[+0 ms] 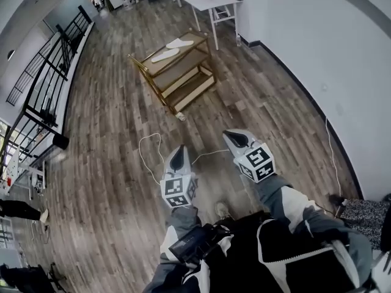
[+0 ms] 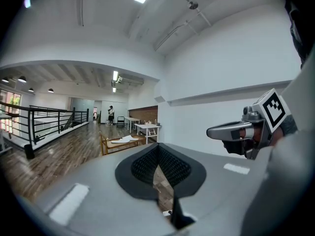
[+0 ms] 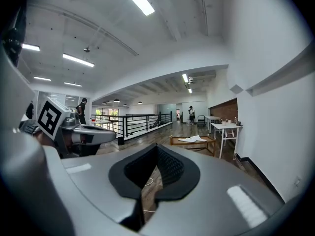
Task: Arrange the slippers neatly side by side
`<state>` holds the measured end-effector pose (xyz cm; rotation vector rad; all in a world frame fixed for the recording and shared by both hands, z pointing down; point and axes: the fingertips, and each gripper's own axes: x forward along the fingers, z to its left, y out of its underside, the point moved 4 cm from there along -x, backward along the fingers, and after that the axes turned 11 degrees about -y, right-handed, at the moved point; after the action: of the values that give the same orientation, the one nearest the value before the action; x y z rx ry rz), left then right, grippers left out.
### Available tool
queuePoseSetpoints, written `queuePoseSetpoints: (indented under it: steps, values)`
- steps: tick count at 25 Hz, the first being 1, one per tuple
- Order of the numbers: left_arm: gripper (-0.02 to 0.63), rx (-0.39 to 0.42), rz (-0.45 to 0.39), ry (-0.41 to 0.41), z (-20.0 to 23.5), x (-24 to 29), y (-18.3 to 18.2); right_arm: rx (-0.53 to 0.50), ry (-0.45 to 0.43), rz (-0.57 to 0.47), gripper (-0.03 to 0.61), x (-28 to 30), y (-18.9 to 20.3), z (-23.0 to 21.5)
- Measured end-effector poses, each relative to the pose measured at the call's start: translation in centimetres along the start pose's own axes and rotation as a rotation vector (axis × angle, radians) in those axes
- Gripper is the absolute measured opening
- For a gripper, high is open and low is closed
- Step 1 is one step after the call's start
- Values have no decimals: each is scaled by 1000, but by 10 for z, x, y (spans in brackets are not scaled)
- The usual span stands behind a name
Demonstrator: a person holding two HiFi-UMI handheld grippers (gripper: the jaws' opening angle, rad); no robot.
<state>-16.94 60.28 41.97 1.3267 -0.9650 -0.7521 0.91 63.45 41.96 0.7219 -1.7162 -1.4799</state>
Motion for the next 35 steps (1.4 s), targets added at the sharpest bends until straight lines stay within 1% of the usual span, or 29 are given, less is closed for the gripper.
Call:
queuePoseSetpoints:
  steps: [3, 7, 10, 15, 19, 23, 28, 32, 35]
  values:
    - [3, 1, -7, 22, 31, 45, -10, 6, 20, -2, 5, 46, -11, -20]
    - [5, -9, 0, 27, 60, 96, -27, 10, 25, 4, 5, 94, -22, -45]
    - [5, -7, -3, 38, 75, 140, -24, 11, 39, 5, 5, 123, -30, -76]
    - [5, -33, -5, 10, 104, 207, -35, 11, 44, -5, 5, 177, -39, -132]
    - [5, -20, -11, -23, 124, 278, -46, 16, 24, -15, 5, 229, -50, -191]
    - [5, -10, 17, -41, 135, 352, -55, 22, -6, -21, 5, 276, -63, -250]
    - [5, 15, 12, -57, 137, 425, -74, 26, -32, -33, 5, 324, -78, -316]
    - [5, 8, 21, -71, 146, 468, -80, 33, -47, -39, 5, 352, -84, -349]
    - [5, 6, 16, -72, 156, 502, -85, 28, -40, -46, 5, 376, -92, -375]
